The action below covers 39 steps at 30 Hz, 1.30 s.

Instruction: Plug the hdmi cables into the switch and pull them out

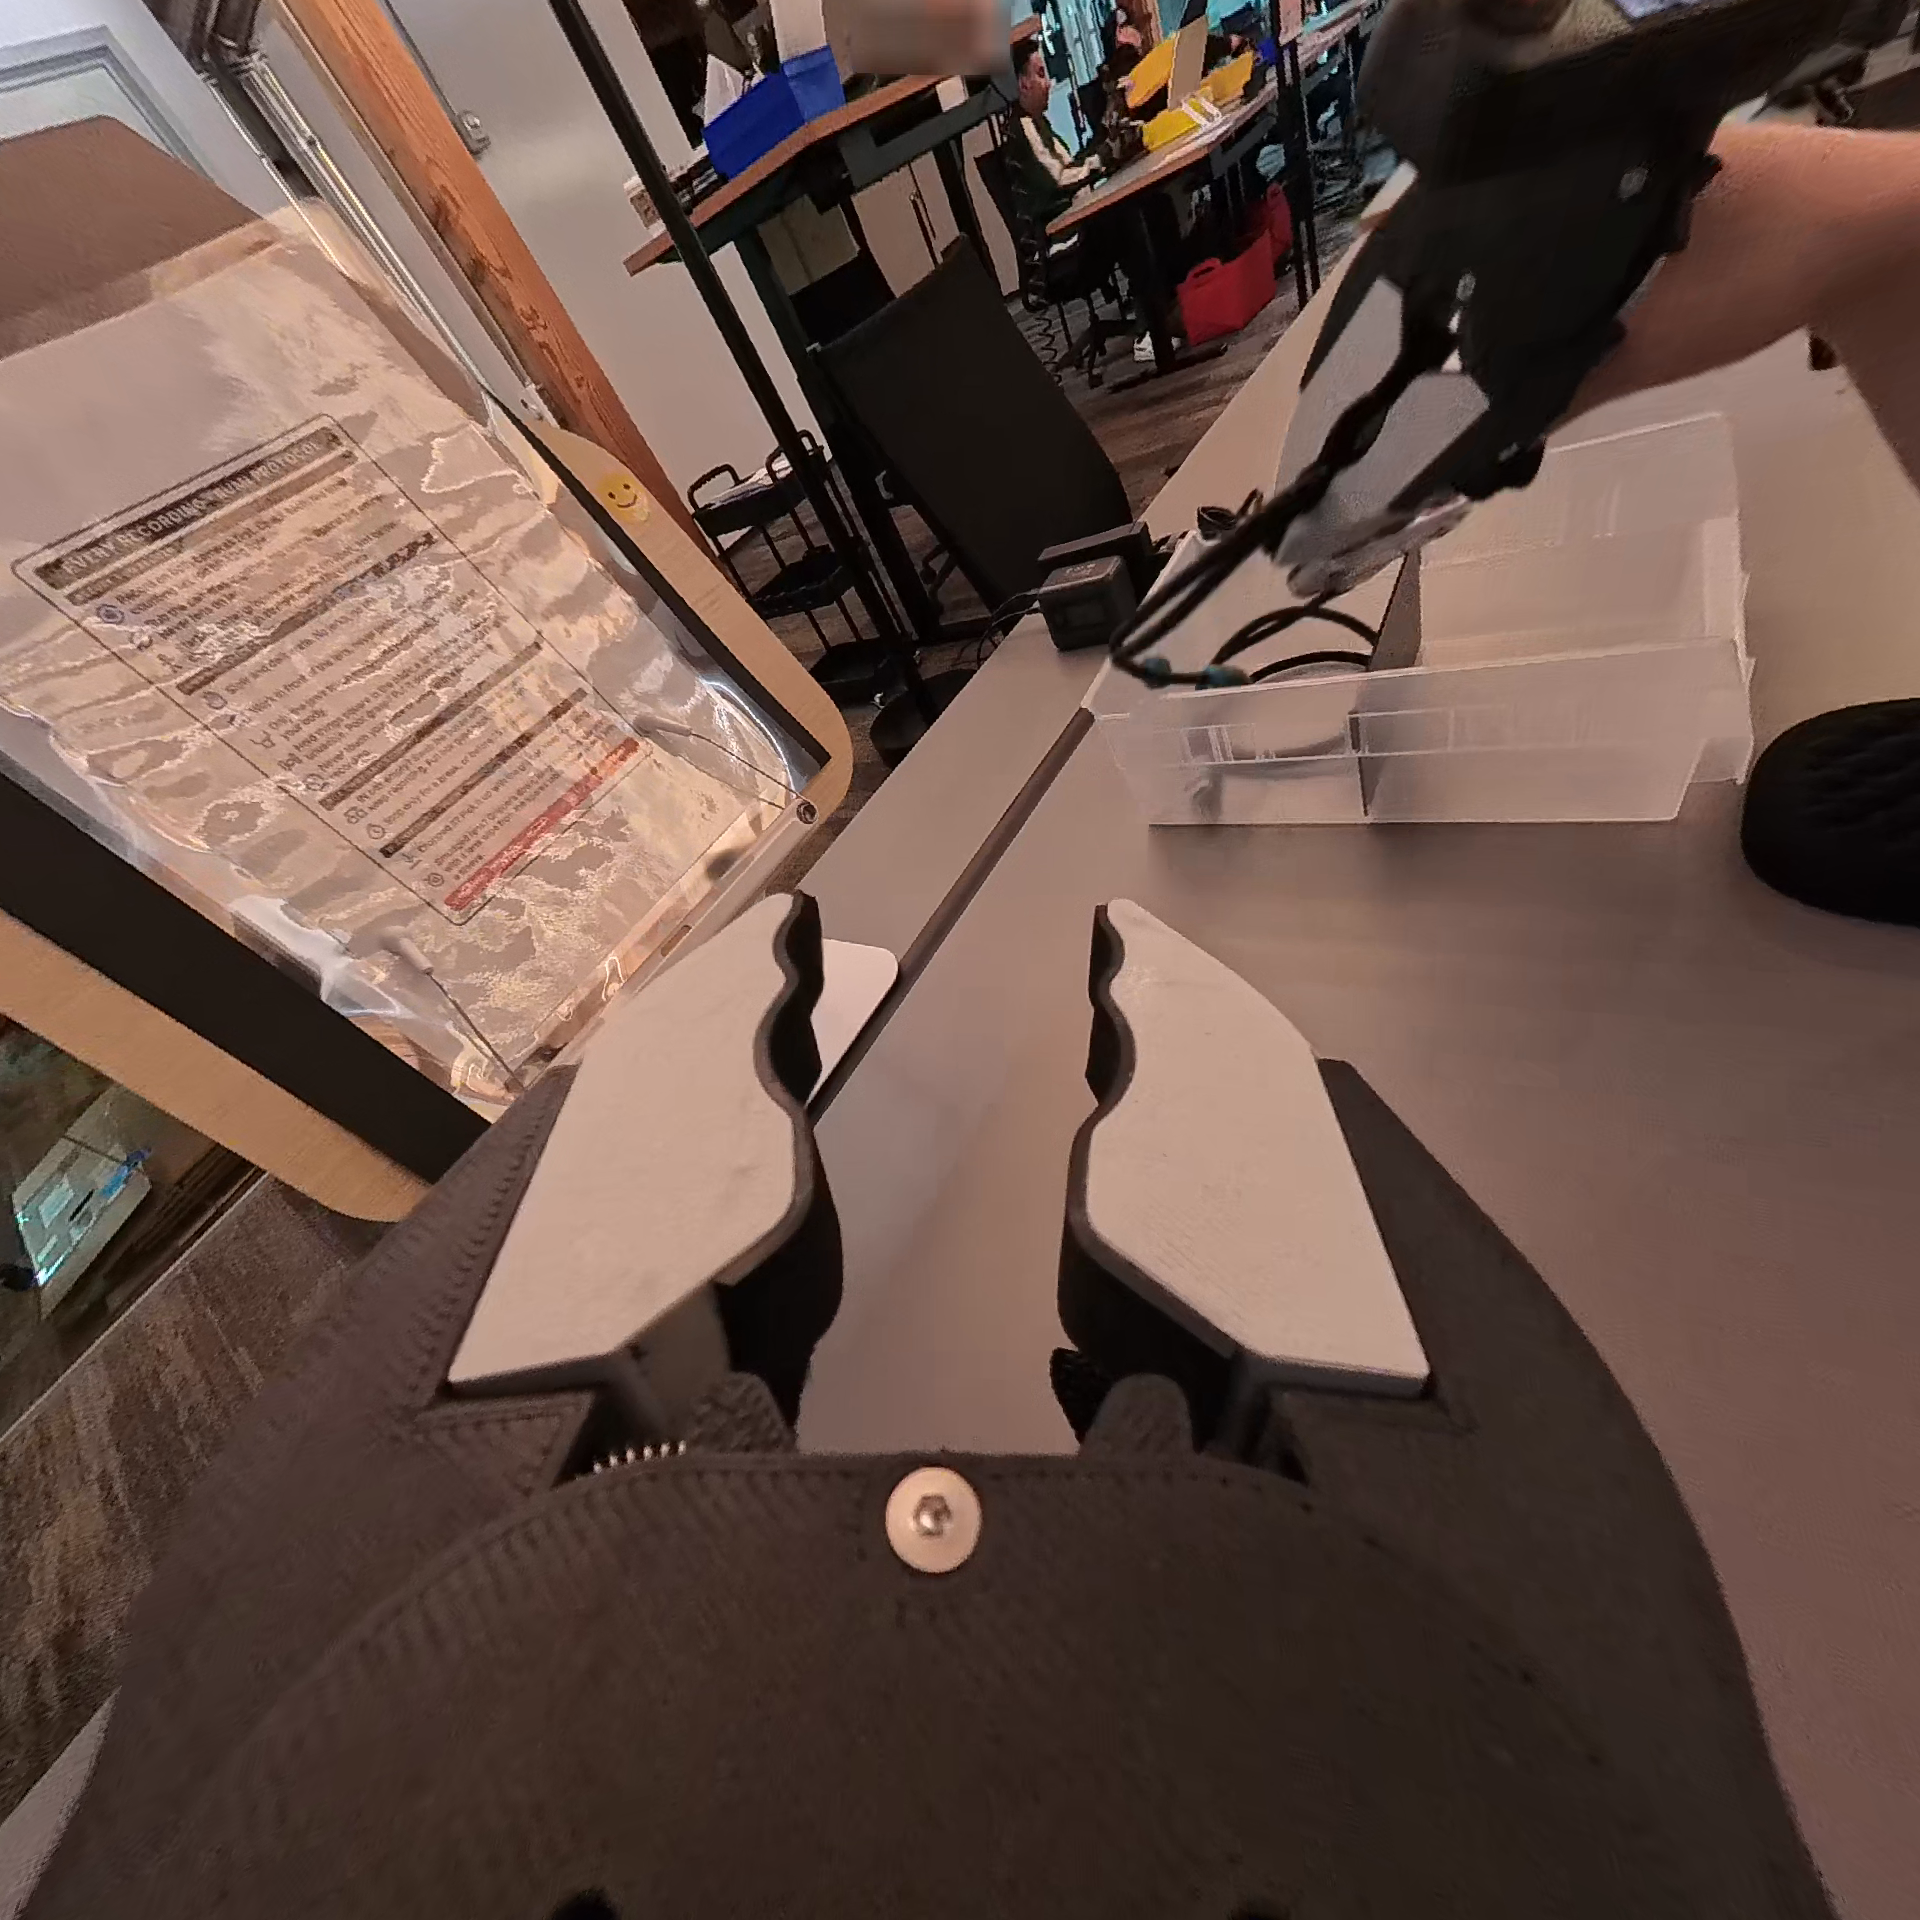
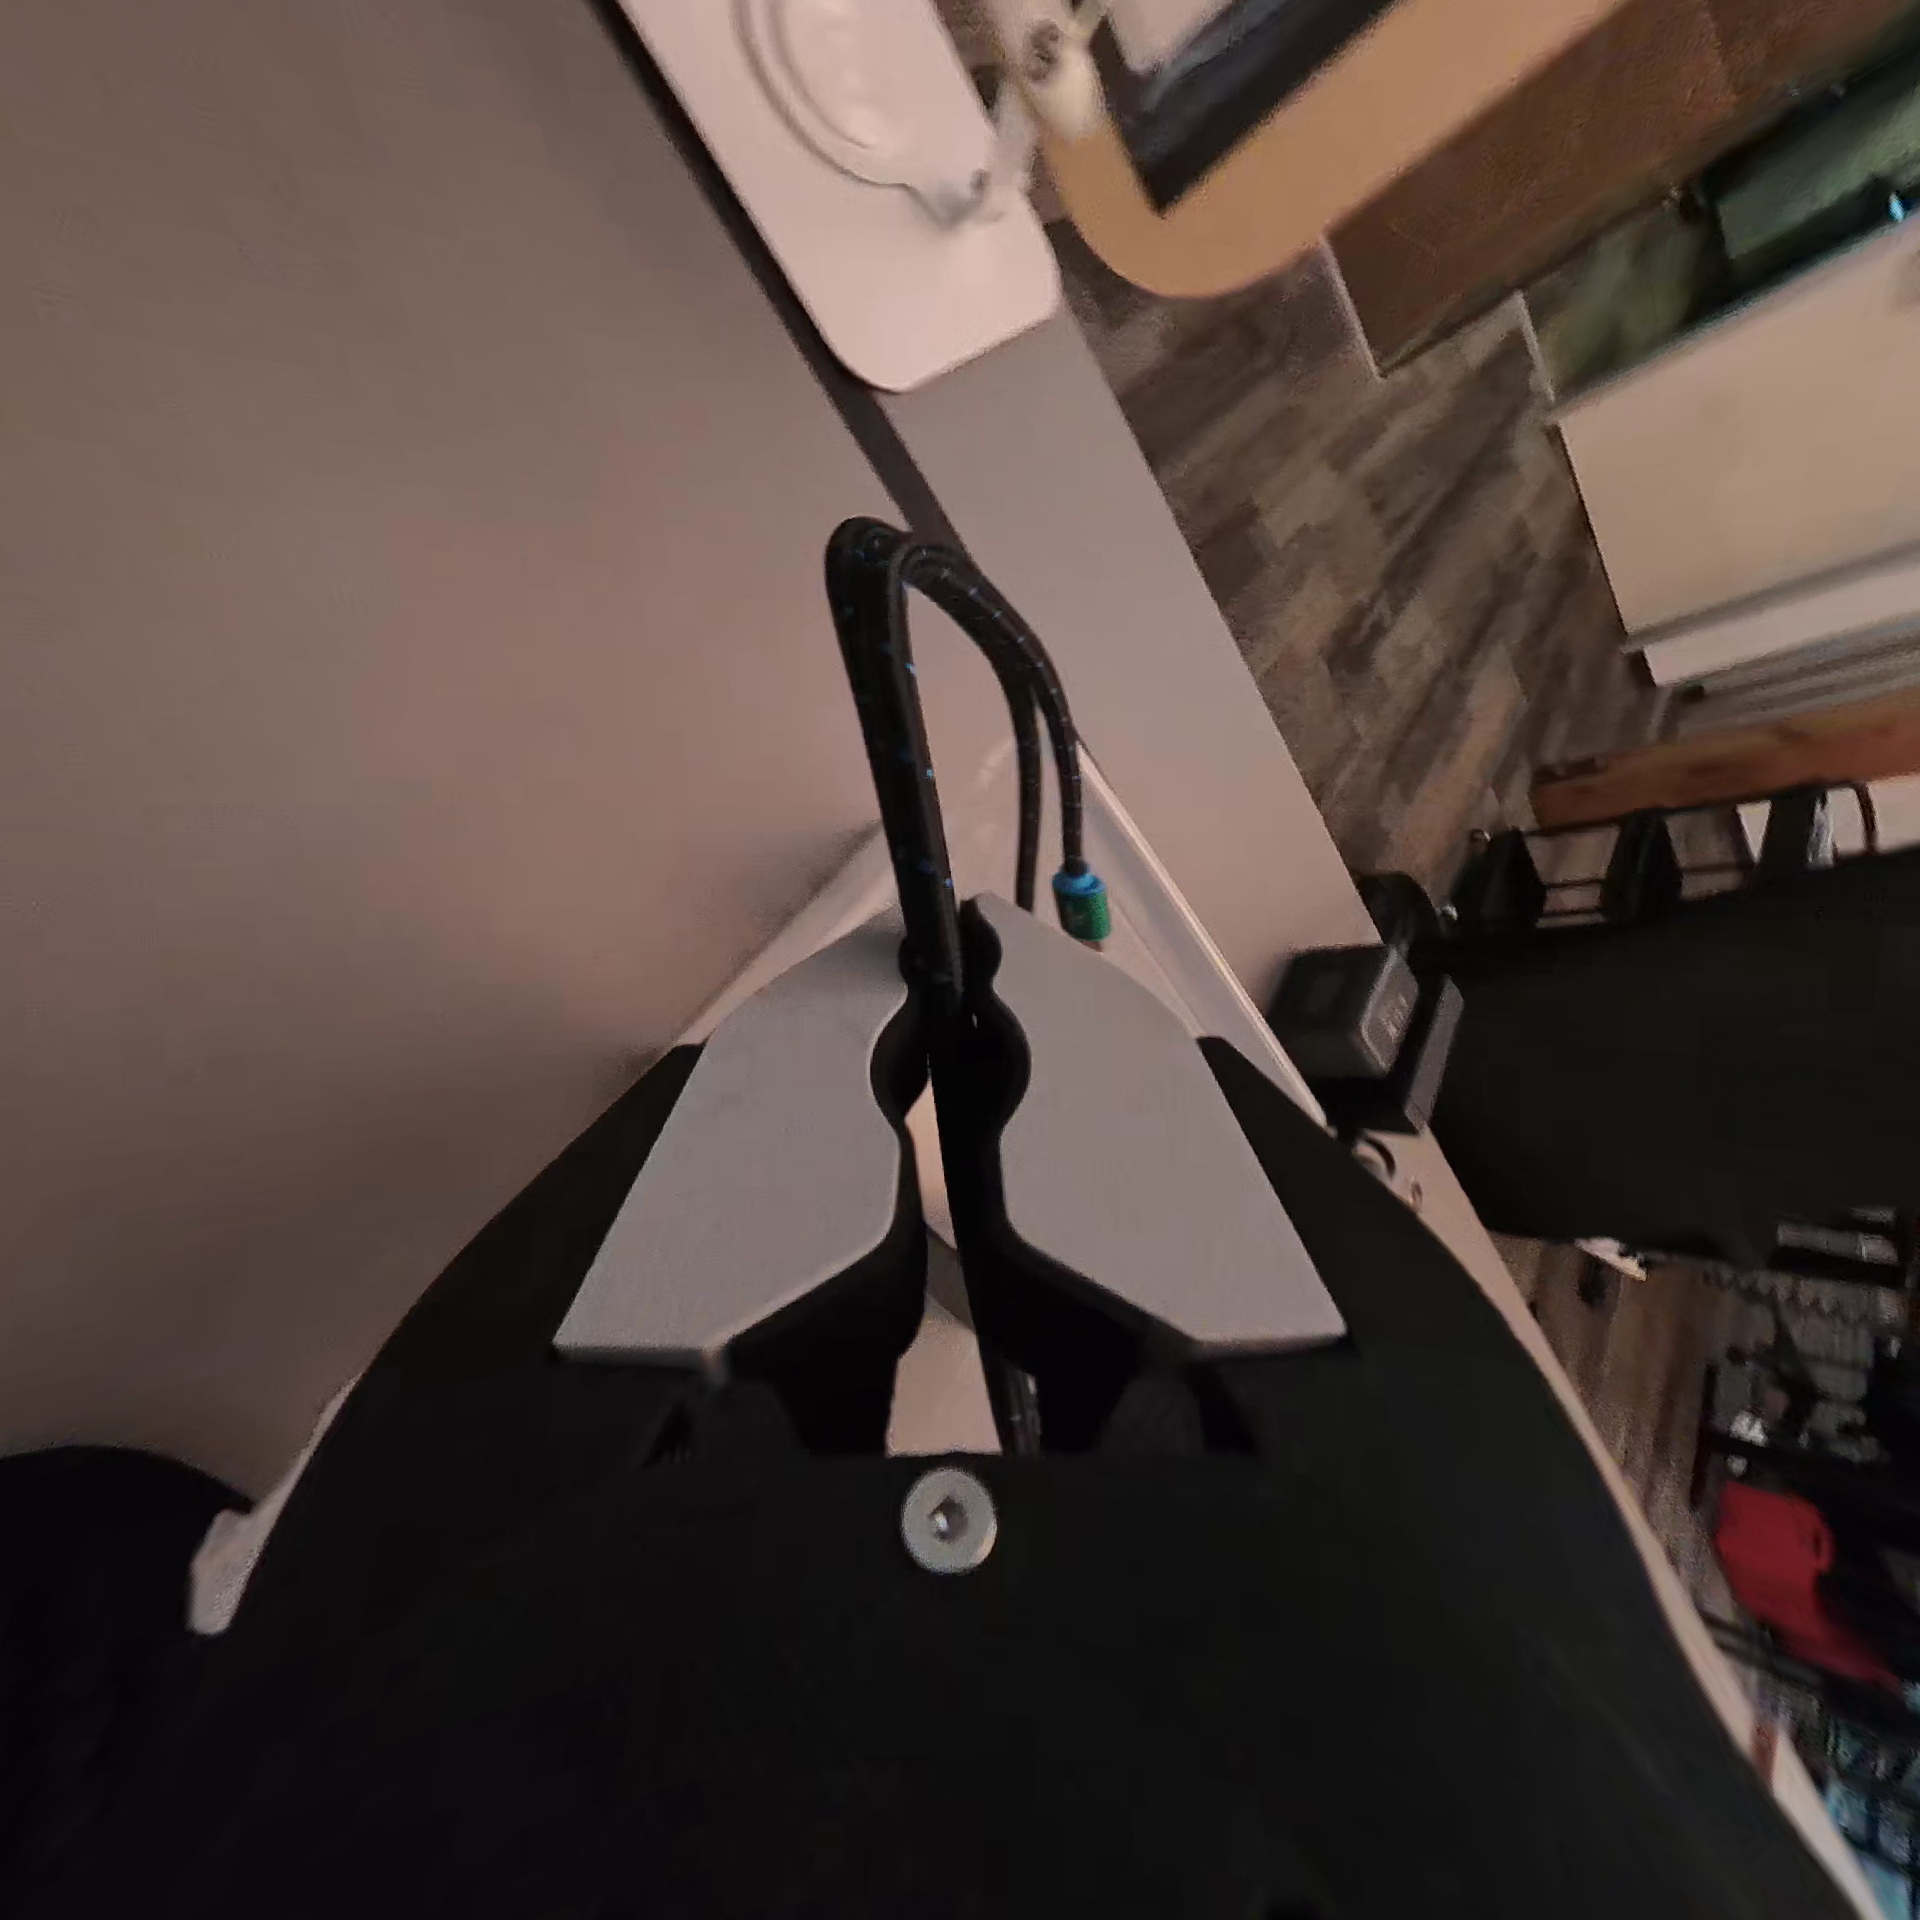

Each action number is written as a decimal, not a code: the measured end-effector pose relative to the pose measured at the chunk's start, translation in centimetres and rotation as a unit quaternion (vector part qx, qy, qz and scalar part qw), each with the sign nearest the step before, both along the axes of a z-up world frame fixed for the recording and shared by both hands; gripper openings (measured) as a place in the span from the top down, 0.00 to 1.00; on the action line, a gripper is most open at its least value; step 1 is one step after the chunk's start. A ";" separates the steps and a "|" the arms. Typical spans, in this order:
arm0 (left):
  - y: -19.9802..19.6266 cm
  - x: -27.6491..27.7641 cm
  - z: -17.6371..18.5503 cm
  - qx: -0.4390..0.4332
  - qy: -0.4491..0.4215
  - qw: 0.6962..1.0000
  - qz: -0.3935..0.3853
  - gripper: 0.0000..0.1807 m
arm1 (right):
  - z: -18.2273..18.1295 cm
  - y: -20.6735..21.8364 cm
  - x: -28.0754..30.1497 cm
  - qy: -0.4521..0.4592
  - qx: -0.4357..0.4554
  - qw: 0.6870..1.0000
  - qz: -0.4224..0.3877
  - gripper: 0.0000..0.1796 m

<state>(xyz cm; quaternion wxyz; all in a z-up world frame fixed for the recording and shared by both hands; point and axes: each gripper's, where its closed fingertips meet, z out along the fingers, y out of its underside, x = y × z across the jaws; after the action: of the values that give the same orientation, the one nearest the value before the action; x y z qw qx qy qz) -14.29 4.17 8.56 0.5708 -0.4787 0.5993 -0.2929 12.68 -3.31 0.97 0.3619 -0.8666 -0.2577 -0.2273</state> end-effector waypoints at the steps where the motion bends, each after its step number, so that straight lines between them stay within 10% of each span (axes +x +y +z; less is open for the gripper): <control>1: 0.0 0.0 -0.1 0.000 0.001 1.000 0.000 0.73 | 0.5 -0.4 1.1 0.001 0.012 1.000 -0.017 0.98; 25: -1.1 1.7 -1.9 0.004 0.041 0.999 -0.015 0.73 | -7.9 0.2 2.5 -0.005 -0.169 0.983 -0.072 0.82; 35: -1.0 1.3 -1.4 0.003 0.035 0.999 -0.016 0.73 | -1.6 -4.5 0.6 0.048 -0.091 0.995 -0.015 0.68; 39: -0.7 0.8 -0.9 0.002 0.028 1.000 -0.012 0.73 | 0.7 -9.3 5.9 0.066 -0.028 0.991 -0.117 0.69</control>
<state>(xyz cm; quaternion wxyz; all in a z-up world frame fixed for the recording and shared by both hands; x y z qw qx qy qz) -13.52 3.42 7.65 0.5509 -0.4784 0.6213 -0.2855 18.58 -12.59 1.68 0.3241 -0.9138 -0.1364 -0.2030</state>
